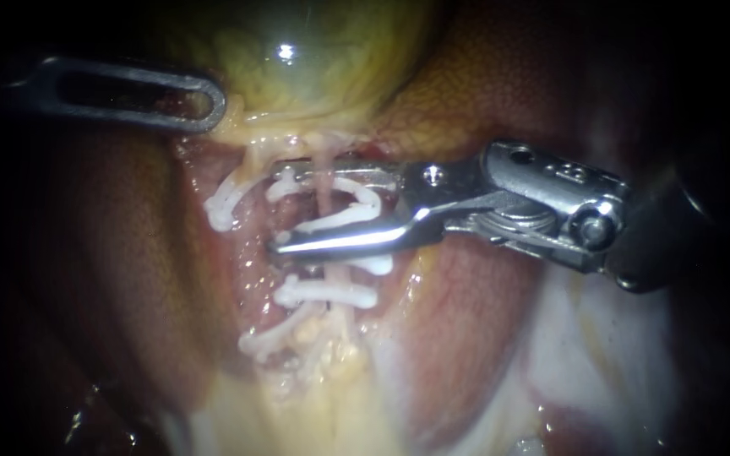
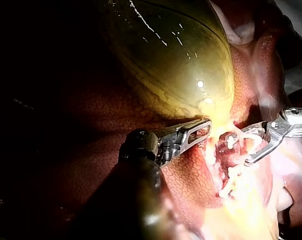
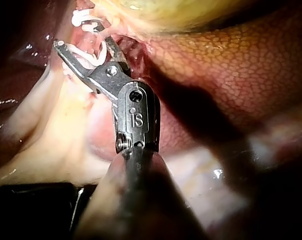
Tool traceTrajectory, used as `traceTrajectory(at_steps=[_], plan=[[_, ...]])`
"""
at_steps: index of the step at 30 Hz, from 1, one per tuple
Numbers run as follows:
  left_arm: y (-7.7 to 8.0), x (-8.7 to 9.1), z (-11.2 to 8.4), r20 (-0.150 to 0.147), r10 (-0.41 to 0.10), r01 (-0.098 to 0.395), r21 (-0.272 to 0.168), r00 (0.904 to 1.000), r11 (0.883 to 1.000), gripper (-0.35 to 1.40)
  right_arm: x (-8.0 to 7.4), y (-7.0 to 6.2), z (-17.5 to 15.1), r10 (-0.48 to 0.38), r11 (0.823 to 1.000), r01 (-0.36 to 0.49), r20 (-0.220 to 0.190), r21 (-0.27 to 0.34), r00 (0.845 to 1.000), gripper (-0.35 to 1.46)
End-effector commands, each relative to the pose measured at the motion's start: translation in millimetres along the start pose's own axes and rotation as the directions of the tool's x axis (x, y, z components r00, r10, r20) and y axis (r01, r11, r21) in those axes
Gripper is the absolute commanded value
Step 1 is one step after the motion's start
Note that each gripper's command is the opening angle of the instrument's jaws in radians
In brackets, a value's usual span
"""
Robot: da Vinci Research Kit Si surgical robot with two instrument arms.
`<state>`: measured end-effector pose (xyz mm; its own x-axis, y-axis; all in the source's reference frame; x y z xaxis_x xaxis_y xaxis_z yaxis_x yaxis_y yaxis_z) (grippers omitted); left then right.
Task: Clipping third clip right tube
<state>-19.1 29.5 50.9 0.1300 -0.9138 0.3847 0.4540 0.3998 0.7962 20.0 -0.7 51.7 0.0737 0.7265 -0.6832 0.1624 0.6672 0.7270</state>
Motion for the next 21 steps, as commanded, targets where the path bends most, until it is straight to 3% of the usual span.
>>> traceTrajectory(at_steps=[1, 10, 18, 21], plan=[[0.0, 0.0, 0.0, 0.000, 0.000, 0.000, 0.000, 1.0000, 1.000, -0.35, -0.1, 0.1, 0.0, 0.007, 1.000, -0.007, 0.001, 0.001, 1.000, 0.44], [0.0, 0.0, 0.0, 0.000, 0.000, 0.000, 0.000, 1.0000, 1.000, -0.35, -0.2, 0.5, -0.3, 0.071, 0.997, -0.071, -0.007, -0.028, 0.997, 0.28], [0.0, 0.0, 0.0, 0.000, 0.000, 0.000, 0.000, 1.0000, 1.000, -0.35, -0.4, 0.8, -0.6, 0.111, 0.993, -0.111, -0.011, -0.038, 0.994, -0.08], [0.0, 0.0, 0.0, 0.000, 0.000, 0.000, 0.000, 1.0000, 1.000, -0.35, -0.6, 0.9, -0.8, 0.110, 0.993, -0.110, -0.010, -0.038, 0.994, -0.33]])
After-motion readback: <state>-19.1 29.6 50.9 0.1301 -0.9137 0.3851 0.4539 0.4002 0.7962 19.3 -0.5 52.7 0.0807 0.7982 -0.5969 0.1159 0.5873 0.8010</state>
